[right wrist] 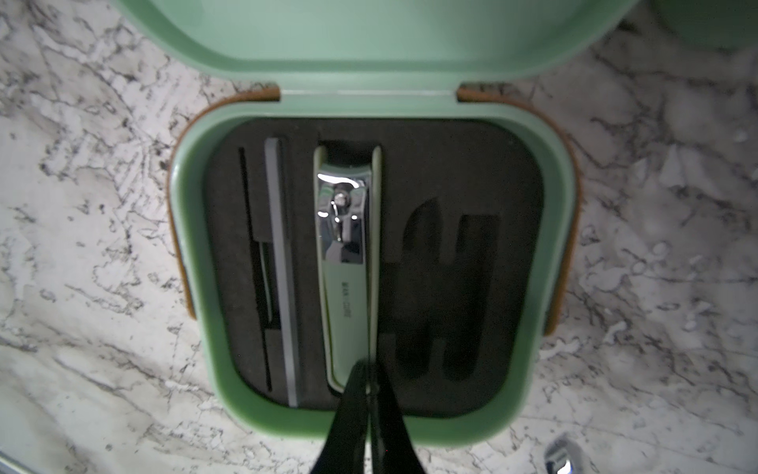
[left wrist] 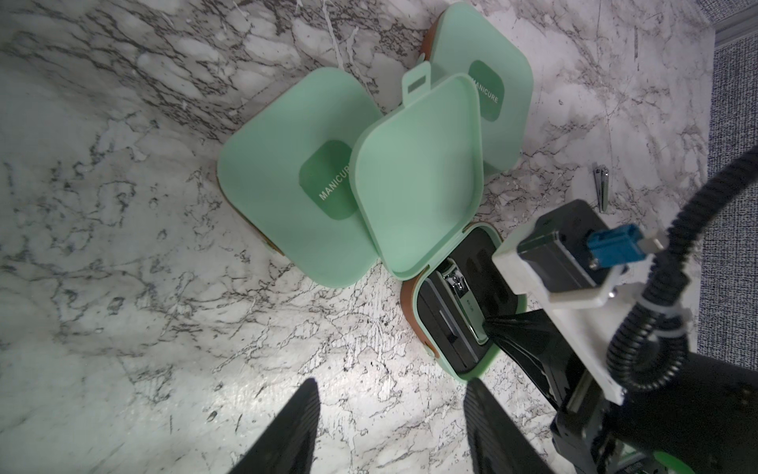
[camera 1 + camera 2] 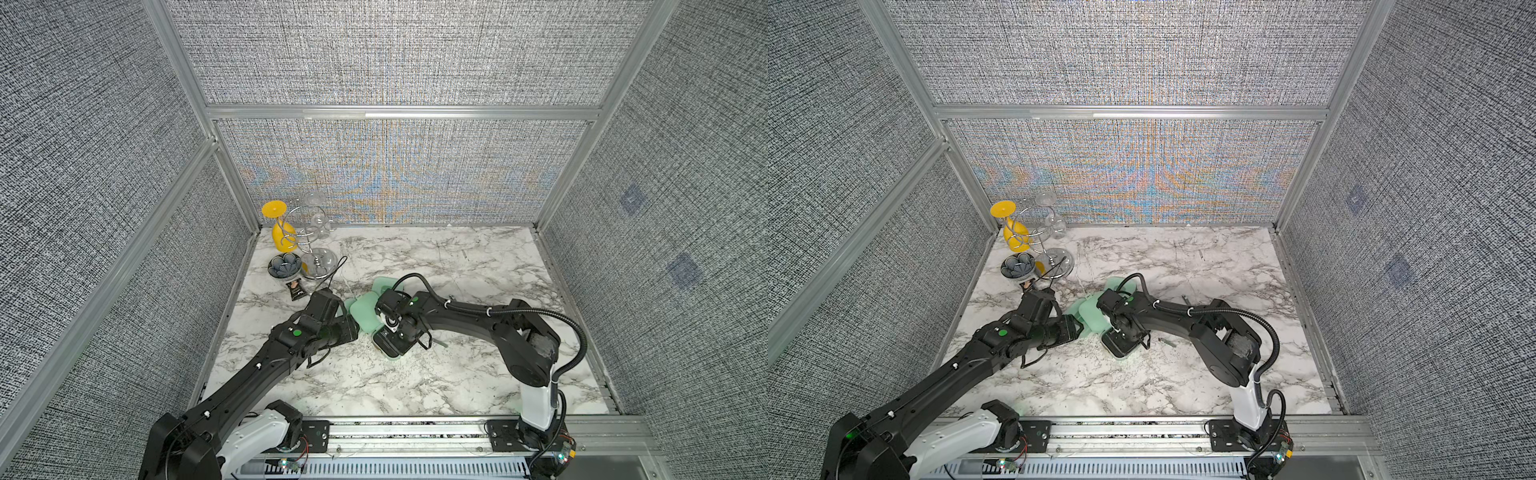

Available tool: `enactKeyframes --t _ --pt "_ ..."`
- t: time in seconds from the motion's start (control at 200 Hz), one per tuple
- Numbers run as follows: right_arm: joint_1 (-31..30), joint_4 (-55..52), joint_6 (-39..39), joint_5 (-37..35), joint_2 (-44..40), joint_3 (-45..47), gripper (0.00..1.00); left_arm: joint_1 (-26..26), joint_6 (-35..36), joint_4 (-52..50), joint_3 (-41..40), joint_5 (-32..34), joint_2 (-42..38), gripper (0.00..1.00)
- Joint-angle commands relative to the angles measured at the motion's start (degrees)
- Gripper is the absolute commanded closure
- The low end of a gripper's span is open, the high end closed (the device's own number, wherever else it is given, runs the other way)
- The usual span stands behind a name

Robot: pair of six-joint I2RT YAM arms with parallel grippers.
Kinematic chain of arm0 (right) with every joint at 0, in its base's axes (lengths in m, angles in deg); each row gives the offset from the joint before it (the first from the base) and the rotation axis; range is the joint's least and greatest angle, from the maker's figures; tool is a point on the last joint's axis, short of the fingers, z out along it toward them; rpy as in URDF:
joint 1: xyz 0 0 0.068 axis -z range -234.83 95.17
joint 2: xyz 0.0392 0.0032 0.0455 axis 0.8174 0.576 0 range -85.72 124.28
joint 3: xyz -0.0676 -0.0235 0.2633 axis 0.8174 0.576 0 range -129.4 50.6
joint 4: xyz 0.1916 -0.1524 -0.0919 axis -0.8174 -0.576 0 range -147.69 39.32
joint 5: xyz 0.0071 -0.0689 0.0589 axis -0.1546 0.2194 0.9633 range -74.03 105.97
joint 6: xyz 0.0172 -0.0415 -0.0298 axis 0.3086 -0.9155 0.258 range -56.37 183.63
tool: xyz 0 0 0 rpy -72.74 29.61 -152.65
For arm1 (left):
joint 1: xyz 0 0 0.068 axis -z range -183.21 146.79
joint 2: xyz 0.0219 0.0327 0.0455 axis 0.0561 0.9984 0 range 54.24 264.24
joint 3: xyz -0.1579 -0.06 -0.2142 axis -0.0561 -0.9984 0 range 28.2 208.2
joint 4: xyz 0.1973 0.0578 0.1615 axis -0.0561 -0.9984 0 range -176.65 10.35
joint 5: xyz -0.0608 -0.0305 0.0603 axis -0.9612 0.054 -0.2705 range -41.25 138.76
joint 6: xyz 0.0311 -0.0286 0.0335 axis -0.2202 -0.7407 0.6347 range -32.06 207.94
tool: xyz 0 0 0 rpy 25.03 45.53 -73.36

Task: Organize nail clipper sets
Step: Adjust the nail clipper in the storage box.

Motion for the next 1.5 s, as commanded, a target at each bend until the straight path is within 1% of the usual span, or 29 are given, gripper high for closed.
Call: enactKeyframes --t 0.0,0.3,0.54,0.745,1.031,1.211,1.371,1.496 --pt "-0.1 -0.4 0.6 -0.4 0.6 -0.1 0.92 0.0 0.3 0.8 0.3 -0.1 0.0 0.41" --pt "-0.1 -0.3 1.6 -1.0 0.7 0.9 0.92 0.0 0.1 0.7 -0.1 -0.1 -0.4 0.41" --pt "-0.1 -2.3 1.7 -2.9 -0.6 -2.1 0.92 0.0 0.0 0.6 -0.4 -0.2 -0.5 0.41" --pt "0.0 -3.6 1.7 -2.4 -1.5 -5.6 0.87 0.0 -0.2 1.8 -1.3 -1.3 0.5 0.41" --pt "0.4 -2.1 2.4 -0.6 3.9 -10.6 0.87 0.1 -0.8 5.0 -2.6 -2.3 2.5 0.42" --pt "0.7 -1.4 3.0 0.3 6.6 -11.2 0.87 0.1 -1.2 7.4 -3.6 -3.4 4.4 0.43" --pt "0.7 -1.0 3.5 0.8 6.7 -9.9 0.87 0.1 -1.4 8.4 -3.8 -3.9 5.8 0.44" --pt "1.1 -0.8 4.0 -0.1 5.0 -8.9 0.87 0.1 -1.4 8.7 -3.6 -4.1 6.1 0.45"
